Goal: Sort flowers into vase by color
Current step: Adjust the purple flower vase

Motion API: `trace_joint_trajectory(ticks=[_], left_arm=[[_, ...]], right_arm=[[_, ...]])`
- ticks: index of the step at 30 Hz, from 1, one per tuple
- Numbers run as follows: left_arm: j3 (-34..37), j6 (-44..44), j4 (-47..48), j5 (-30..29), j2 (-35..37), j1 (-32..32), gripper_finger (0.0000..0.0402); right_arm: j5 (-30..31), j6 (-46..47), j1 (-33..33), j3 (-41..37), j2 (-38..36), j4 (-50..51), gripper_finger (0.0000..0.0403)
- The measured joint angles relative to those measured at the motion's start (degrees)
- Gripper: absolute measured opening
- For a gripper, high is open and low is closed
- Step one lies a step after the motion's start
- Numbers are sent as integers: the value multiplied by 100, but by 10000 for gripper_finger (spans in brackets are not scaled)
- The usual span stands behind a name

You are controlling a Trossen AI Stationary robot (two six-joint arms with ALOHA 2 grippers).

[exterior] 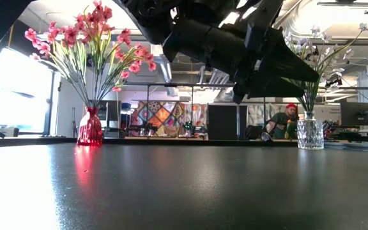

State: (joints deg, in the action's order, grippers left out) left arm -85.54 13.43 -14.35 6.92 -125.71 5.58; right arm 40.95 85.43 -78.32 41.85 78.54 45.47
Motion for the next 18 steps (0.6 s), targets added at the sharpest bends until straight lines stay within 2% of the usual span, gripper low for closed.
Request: trace_joint_trajectory(ticks=[4,8,11,18], left_arm=[[0,2,8,-1,0,7,188],[0,4,22,-2,0,7,188],[0,7,22,0,0,7,188],[0,153,22,0,0,19,188]], right_arm=[[-190,0,0,0,0,9,248],[-676,0,-2,2,-2,9,275],[-1053,-57,-3,49,-2,51,281],[-1414,-594,-17,529,-17,355,281]])
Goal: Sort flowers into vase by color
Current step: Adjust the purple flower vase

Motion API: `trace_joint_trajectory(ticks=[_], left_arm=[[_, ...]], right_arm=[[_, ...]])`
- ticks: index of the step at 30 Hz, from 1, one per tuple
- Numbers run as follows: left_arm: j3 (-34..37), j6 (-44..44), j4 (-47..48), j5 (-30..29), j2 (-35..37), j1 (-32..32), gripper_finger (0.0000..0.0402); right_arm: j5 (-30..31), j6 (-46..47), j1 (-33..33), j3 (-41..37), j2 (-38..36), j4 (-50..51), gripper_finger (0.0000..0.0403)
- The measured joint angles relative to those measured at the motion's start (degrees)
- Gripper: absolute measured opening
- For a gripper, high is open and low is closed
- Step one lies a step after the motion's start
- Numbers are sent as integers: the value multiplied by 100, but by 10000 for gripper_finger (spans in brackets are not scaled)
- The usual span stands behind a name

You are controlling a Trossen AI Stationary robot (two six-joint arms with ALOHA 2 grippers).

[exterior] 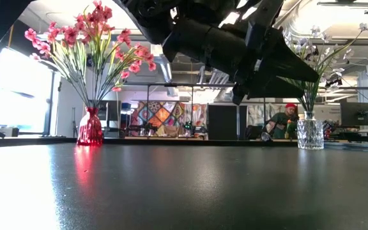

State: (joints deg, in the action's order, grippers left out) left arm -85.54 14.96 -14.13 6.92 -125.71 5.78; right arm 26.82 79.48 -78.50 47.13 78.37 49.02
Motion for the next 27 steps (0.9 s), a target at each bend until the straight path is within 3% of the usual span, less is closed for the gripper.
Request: trace_joint_trajectory(ticks=[10,19,23,27], left_arm=[[0,-2,-2,-183,2,108,188],[0,-7,-28,-283,4,221,188],[0,-9,-106,-324,4,254,188],[0,-11,-225,-436,6,260,188]], right_arm=[[-248,52,4,501,-2,1195,281],[-791,116,7,566,-2,1284,281],[-696,105,7,566,-2,1284,281],[-226,167,87,566,-2,1268,281]])
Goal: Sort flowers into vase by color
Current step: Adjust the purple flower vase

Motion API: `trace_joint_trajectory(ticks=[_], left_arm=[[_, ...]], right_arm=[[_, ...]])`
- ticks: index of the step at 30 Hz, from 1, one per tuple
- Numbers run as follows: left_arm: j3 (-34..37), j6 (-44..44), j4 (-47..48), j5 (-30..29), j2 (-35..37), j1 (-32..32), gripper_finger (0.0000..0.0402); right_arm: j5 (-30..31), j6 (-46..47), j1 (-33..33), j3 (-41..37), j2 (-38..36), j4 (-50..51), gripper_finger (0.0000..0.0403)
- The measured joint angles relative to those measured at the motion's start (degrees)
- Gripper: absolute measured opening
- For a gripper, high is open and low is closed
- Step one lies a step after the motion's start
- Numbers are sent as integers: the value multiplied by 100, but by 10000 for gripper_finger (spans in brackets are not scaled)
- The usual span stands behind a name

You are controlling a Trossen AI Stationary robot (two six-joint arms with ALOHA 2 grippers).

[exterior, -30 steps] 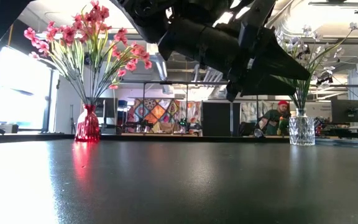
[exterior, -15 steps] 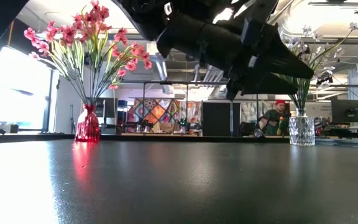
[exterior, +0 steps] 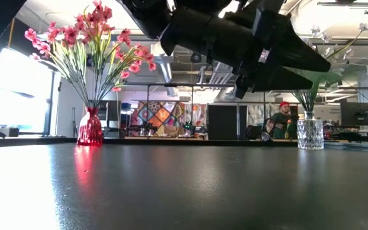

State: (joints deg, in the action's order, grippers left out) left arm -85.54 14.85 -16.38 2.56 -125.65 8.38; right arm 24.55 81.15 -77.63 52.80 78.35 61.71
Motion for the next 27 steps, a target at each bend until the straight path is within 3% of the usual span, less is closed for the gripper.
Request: trace_joint_trajectory(ticks=[7,13,17,21,27], left_arm=[[0,346,30,-322,-1,-2,188],[0,896,310,-456,1,-2,188],[0,1004,545,-467,1,-2,188],[0,1067,756,-469,1,1,188],[0,2326,1438,-315,1,12,188]], right_arm=[[460,1556,845,-122,0,62,268],[897,2044,1903,-122,-263,55,253],[499,1069,2698,-136,-316,-247,252],[-360,67,3453,-483,-315,-1393,252],[-1546,-64,4174,-1091,-313,-1745,252]])
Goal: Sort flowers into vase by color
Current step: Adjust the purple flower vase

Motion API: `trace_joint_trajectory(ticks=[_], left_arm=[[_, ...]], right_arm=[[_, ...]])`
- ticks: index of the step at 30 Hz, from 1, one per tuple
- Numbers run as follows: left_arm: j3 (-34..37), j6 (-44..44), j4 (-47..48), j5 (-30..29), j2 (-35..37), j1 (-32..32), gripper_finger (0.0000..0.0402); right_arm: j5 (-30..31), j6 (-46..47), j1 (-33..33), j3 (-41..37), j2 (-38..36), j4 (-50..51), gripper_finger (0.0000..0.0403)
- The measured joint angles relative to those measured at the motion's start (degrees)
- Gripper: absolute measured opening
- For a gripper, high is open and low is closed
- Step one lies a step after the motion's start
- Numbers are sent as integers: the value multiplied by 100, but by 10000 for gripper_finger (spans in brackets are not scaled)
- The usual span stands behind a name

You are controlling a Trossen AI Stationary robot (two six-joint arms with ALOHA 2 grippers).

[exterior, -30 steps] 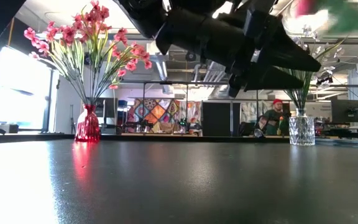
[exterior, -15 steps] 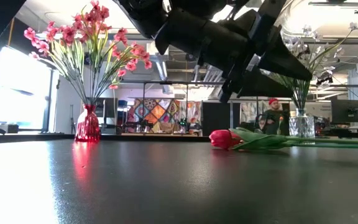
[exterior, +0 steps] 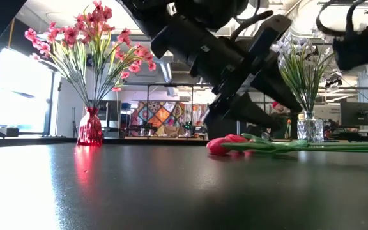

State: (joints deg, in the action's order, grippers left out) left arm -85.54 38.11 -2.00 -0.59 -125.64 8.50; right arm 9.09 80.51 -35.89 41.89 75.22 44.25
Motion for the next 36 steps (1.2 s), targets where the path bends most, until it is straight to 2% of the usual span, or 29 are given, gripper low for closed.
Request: trace_joint_trajectory(ticks=[9,23,28,32,34,36], left_arm=[[0,71,262,210,0,163,188],[0,74,380,233,0,113,188],[0,17,424,231,0,107,188],[0,24,528,279,0,53,188],[0,24,532,382,0,26,188],[0,63,530,522,0,2,188]], right_arm=[[-363,-358,318,-409,0,-610,241],[-497,-425,740,-1197,-20,-1802,157],[-336,-404,735,-1206,-15,-1878,132],[-137,-399,709,-1209,-9,-1972,128],[140,-404,617,-1205,0,-2034,127],[702,-447,500,-1150,11,-2094,127]])
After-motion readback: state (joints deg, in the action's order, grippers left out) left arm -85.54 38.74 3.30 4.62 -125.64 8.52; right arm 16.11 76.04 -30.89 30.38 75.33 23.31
